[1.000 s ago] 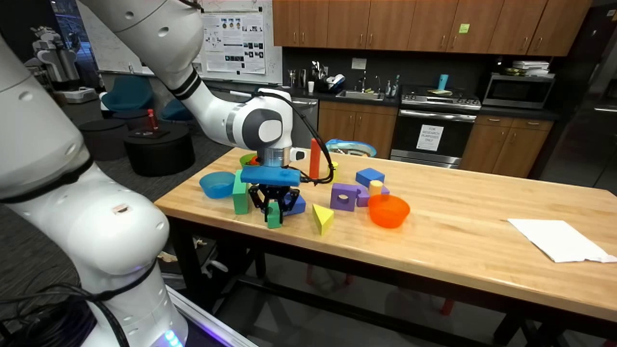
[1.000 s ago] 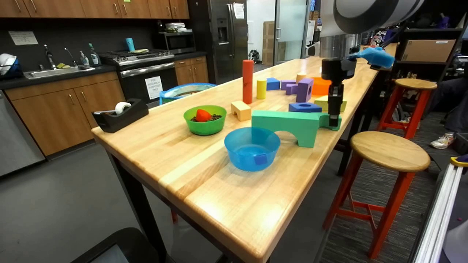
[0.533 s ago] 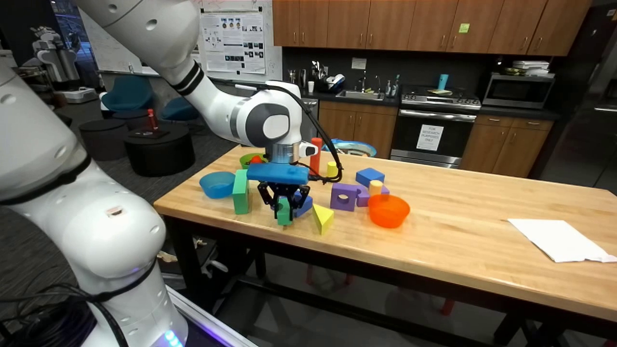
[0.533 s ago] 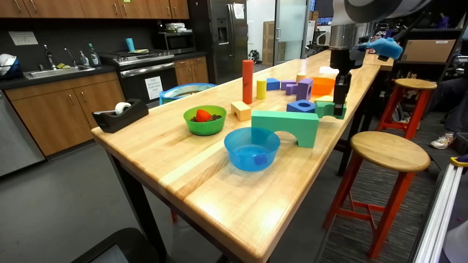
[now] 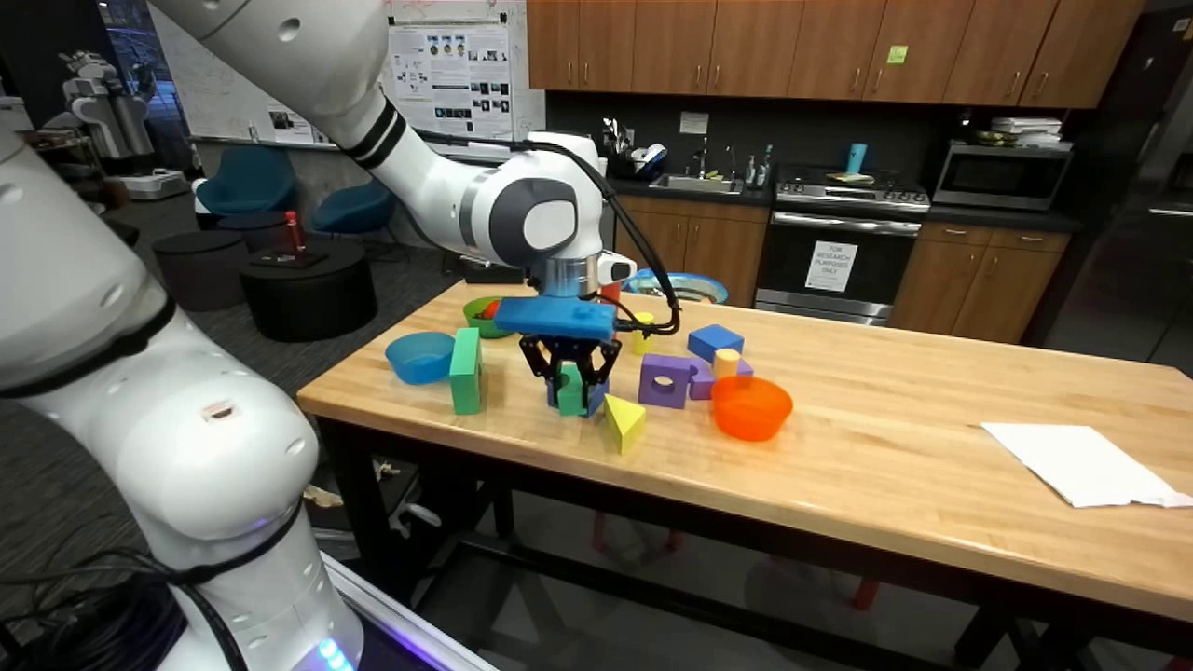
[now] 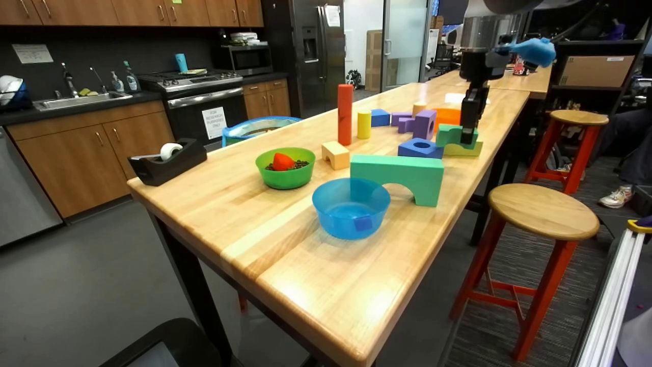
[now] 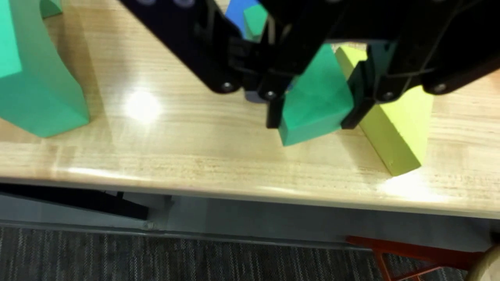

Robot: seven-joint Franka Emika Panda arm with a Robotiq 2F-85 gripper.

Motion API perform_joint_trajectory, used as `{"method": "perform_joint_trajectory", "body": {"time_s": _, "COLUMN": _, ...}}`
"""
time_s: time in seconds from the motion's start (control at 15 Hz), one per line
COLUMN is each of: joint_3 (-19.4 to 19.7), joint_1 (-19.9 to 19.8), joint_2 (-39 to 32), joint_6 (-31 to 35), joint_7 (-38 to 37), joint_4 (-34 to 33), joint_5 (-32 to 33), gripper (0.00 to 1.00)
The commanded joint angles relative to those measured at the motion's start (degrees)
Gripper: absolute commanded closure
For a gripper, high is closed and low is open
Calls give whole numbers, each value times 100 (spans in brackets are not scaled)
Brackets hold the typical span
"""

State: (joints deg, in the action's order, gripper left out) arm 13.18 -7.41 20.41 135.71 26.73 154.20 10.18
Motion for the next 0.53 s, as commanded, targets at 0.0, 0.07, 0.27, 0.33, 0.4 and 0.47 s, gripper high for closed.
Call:
{"method": "perform_joint_trajectory", "body": {"time_s": 0.0, "joint_3": -7, "joint_1": -133, "joint_2": -44, "joint_6": -100, "joint_7": -159, "joint_4": -75, "joint_5": 135, "gripper": 84}}
{"method": "perform_joint_trajectory", "body": {"time_s": 0.07, "joint_3": 9, "joint_1": -163, "joint_2": -28, "joint_6": -90, "joint_7": -147, "joint_4": -39, "joint_5": 147, "gripper": 84}}
{"method": "perform_joint_trajectory", "body": {"time_s": 0.27, "joint_3": 52, "joint_1": -262, "joint_2": 35, "joint_6": -146, "joint_7": -95, "joint_4": 30, "joint_5": 173, "gripper": 84}}
{"method": "perform_joint_trajectory", "body": {"time_s": 0.33, "joint_3": 61, "joint_1": -296, "joint_2": 40, "joint_6": -192, "joint_7": -89, "joint_4": 44, "joint_5": 192, "gripper": 84}}
{"method": "perform_joint_trajectory", "body": {"time_s": 0.4, "joint_3": 67, "joint_1": -332, "joint_2": 42, "joint_6": -225, "joint_7": -83, "joint_4": 77, "joint_5": 230, "gripper": 84}}
{"method": "perform_joint_trajectory", "body": {"time_s": 0.47, "joint_3": 59, "joint_1": -372, "joint_2": 33, "joint_6": -254, "joint_7": -97, "joint_4": 104, "joint_5": 303, "gripper": 84}}
